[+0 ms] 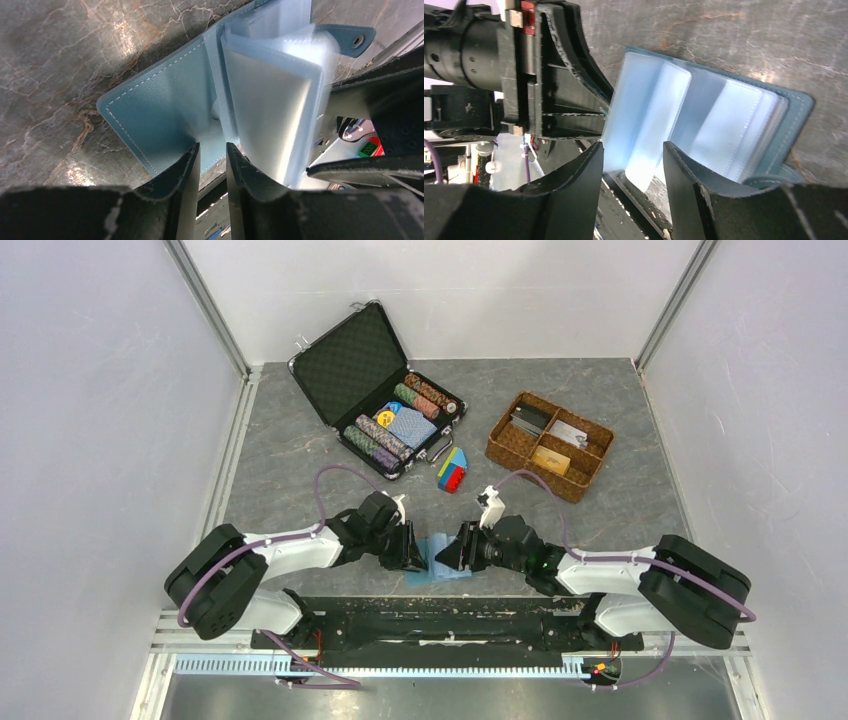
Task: Take the credit cards out of the card holder
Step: Open the card holder at the center of the board.
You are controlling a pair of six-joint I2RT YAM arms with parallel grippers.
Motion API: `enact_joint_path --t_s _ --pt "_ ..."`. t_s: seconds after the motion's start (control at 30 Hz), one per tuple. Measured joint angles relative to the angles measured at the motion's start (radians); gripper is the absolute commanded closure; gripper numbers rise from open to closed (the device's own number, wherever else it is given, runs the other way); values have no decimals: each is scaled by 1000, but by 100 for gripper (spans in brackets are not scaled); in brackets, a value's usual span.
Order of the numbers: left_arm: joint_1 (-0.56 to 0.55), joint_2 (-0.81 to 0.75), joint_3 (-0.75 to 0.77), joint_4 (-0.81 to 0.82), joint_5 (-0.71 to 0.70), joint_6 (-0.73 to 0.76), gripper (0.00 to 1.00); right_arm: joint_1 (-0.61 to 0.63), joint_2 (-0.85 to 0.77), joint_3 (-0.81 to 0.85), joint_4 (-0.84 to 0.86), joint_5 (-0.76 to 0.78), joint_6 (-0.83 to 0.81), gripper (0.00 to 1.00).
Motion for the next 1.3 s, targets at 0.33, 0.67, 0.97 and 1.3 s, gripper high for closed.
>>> enact_joint_path --t_s 0.33,0.67,0.97,1.3 --pt "0 -15 -2 -13 -2 0 66 25 61 6 79 -40 5 51" --pt "26 -171 32 -165 -56 0 61 33 82 13 115 -56 5 53" --pt "79 -278 86 -316 -135 5 56 33 100 20 148 -62 5 53" --pt "131 -289 108 -438 -216 47 56 35 130 61 157 -75 4 52"
